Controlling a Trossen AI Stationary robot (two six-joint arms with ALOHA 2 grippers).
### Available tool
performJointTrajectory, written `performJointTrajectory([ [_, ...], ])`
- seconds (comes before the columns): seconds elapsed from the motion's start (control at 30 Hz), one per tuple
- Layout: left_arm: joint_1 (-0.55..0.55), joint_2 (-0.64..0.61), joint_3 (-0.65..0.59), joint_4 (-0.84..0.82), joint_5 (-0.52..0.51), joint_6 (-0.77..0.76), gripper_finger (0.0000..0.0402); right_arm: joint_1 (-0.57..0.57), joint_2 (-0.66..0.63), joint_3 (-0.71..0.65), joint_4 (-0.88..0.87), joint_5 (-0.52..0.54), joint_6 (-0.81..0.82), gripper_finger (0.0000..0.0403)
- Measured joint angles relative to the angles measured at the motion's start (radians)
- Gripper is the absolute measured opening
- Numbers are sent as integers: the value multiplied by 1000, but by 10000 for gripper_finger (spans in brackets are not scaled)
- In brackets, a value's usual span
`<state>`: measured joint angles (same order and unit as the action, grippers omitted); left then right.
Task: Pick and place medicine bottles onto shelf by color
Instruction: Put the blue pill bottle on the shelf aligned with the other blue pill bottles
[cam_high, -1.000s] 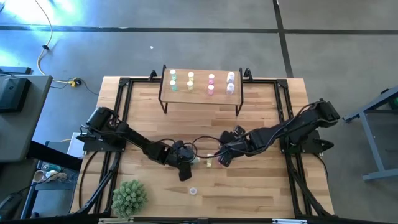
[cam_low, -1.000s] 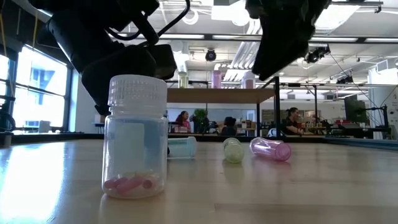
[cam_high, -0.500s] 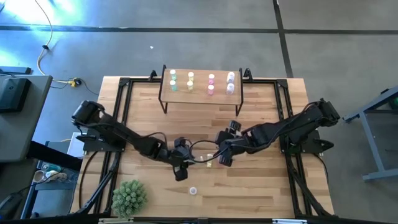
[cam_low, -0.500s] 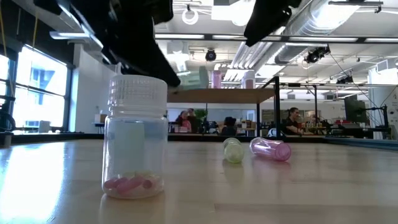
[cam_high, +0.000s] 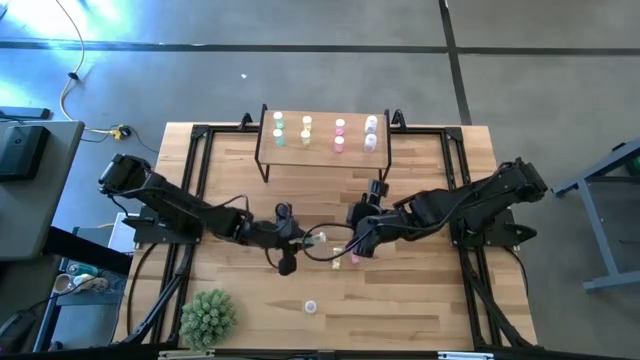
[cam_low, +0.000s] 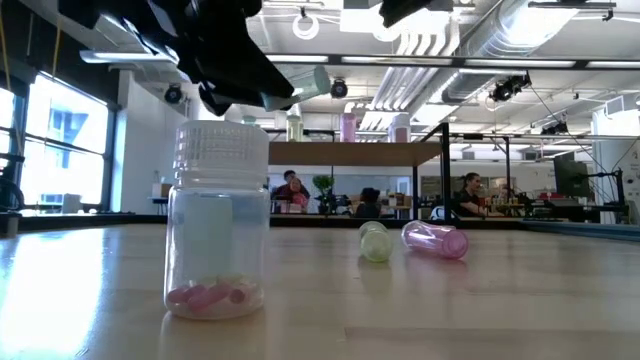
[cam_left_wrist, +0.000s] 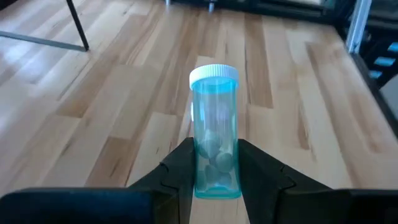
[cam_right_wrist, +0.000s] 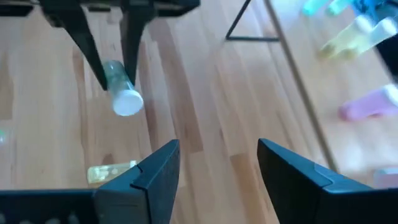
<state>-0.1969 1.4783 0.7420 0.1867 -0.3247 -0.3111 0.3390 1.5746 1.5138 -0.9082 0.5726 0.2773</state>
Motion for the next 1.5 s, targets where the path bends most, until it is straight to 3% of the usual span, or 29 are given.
performJointTrajectory([
  [0.3,61,5,-77,283,163,67,96,-78,0,81,63,-35,-129,206],
  [0.67,100,6,-228,646,290,106,96,-214,0,91,174,-606,-346,206],
  [0.77,100,6,-251,727,292,106,97,-226,0,91,203,-705,-370,206],
  [1.13,76,6,-262,870,318,185,101,-187,1,-26,498,-681,-436,206],
  [1.5,65,6,-262,992,332,209,101,-174,10,-27,533,-688,-443,206],
])
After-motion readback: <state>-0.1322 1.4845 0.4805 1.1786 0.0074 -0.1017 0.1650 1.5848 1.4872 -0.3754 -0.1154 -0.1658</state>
